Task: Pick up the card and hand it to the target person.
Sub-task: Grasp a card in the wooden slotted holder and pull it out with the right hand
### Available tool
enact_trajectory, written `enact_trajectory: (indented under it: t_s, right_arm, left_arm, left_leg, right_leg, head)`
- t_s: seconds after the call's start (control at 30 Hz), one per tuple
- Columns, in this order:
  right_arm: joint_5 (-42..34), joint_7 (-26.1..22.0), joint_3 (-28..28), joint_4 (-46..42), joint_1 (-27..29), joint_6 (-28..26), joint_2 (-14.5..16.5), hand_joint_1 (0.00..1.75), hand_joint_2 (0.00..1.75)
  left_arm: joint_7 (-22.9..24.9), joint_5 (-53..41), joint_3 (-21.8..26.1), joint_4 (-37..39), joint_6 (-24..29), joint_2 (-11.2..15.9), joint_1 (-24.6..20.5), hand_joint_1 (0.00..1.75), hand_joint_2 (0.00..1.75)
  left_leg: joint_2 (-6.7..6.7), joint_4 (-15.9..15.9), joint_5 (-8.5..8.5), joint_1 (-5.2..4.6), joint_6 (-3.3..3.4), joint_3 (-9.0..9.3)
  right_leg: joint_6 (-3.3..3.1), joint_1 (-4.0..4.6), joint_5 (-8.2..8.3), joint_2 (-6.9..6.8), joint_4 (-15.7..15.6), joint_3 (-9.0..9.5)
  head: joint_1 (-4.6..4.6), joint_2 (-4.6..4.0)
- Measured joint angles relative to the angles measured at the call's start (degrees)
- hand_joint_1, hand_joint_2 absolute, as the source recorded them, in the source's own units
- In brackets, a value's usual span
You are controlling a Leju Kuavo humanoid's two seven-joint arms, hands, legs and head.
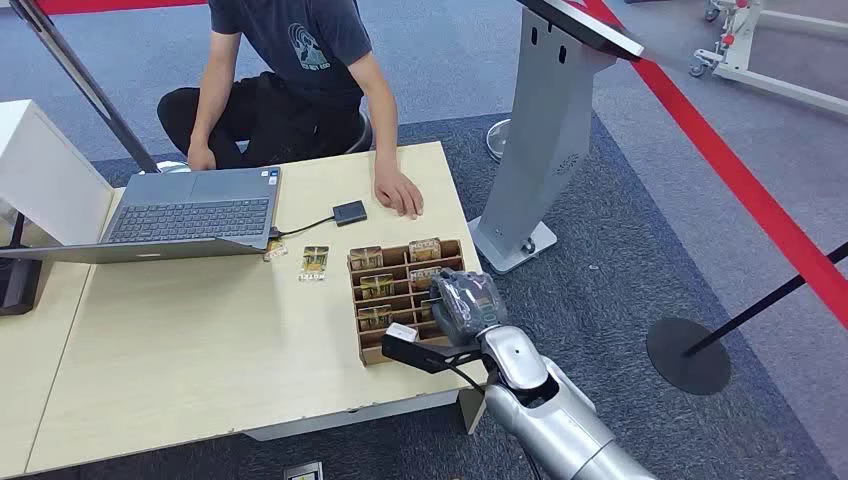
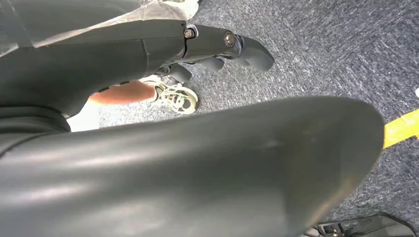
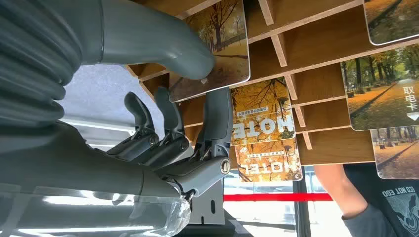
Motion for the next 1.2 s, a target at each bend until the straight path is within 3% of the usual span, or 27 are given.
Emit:
enact_trajectory:
  t_s: [0.3,0.43,1.2]
  right_arm:
    - [-0.1,-0.4,0.1,0.4,-0.1,-0.2,0.0,1.57,1.75]
    - [-0.6,-0.6,0.1,0.6,-0.2,-0.4,0.0,1.60,1.75]
    - [-5.7,-0.5,-0.3,-1.4,-1.5,0.6,-0.8,1.61,1.75]
  left_arm:
    - [0.0,0.1,-0.1,0.0,0.0,0.0,0.0,0.00,0.00]
    - [-1.3,0.2,-0.1,0.0,0.4,0.0,0.0,0.00,1.75]
    - [-2.0,1.3,-1.0,0.0,4.0,0.0,-0.2,0.00,1.75]
  left_leg:
    - [0.01,0.0,0.00,0.00,0.00,0.07]
    - [0.01,0.0,0.01,0.00,-0.01,0.09]
    - [0.01,0.0,0.10,0.00,-0.03,0.11]
  right_leg:
    - [-0.01,0.00,0.01,0.00,0.0,0.07]
    - [-0.02,0.00,0.01,0.00,0.0,0.08]
    - [-0.05,0.00,0.08,0.00,0.0,0.09]
  head:
    - [0.01,0.00]
    - [0.01,0.00]
    - [0.01,0.00]
